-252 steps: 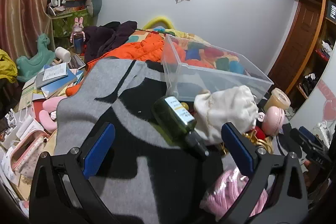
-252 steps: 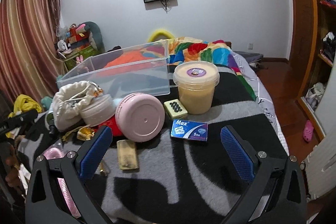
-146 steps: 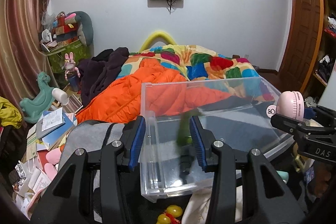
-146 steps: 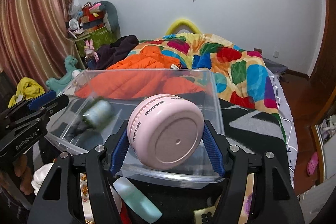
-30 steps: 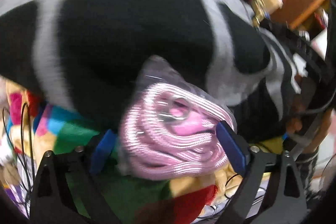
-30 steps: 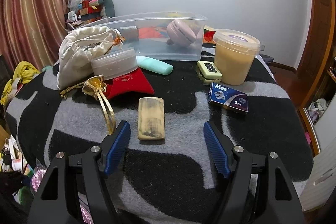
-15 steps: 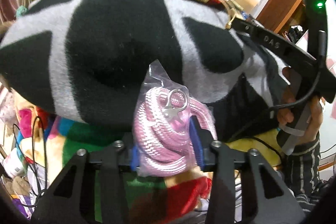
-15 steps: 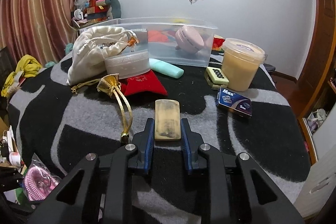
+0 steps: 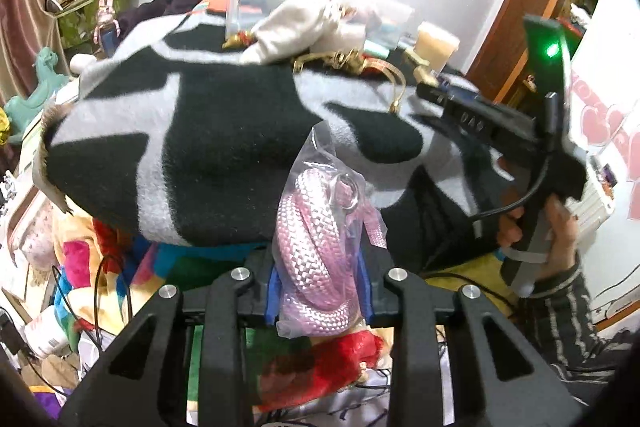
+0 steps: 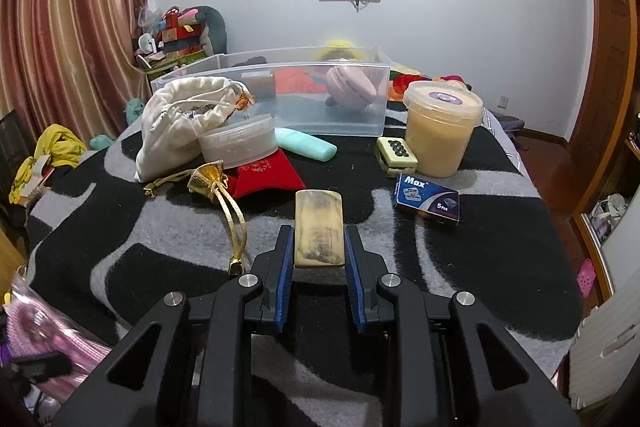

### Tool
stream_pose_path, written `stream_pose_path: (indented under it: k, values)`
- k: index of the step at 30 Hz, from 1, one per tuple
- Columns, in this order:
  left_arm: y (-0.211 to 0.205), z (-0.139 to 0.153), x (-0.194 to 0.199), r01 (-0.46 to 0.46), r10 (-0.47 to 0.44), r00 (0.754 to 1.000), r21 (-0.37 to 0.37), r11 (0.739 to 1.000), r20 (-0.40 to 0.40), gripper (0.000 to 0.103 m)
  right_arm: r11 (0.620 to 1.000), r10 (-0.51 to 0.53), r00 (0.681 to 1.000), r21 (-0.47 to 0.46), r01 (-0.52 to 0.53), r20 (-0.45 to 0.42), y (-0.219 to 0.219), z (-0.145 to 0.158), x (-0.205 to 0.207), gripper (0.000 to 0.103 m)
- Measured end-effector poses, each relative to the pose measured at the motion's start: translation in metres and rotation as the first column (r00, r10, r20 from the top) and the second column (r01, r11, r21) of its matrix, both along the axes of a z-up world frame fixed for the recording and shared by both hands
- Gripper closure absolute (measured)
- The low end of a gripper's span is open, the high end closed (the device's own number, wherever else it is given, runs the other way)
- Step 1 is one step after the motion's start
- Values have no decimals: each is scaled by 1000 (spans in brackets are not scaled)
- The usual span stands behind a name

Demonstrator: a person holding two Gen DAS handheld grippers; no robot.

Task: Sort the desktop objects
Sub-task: 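Lift the bagged pink rope with the left tool while the right tool grasps the beige bar, then carry the pink rope bag and the beige bar toward the clear bin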

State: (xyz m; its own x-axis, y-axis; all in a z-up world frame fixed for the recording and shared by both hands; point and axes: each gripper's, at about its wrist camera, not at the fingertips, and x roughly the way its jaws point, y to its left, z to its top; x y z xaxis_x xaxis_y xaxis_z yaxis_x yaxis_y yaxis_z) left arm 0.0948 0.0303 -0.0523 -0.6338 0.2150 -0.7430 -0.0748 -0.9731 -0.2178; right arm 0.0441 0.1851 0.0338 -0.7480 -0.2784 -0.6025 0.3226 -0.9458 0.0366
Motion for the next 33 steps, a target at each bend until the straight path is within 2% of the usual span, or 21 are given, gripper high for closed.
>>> stream_pose_path:
  k: [7,14,18,29,33]
  values:
    - [-21,14,10,-47,44,997,-52,998,-65,74,1000,3,1000,-3,-3,9,0,1,2,81]
    - [-44,9,12,-124,122,992,-59,991,-35,77,1000,6,999,8,-6,33,-1,-8,2,81]
    - [-50,11,13,-135,133,990,-49,990,-45,78,1000,3,999,1,-3,35,1,-6,3,81]
    - [-45,56,10,-103,87,978,-77,992,-189,78,1000,1,1000,-18,-1,-25,4,18,14,81]
    - [-48,71,1,-117,87,965,-106,987,-248,78,1000,3,999,-4,-3,-45,3,25,16,81]
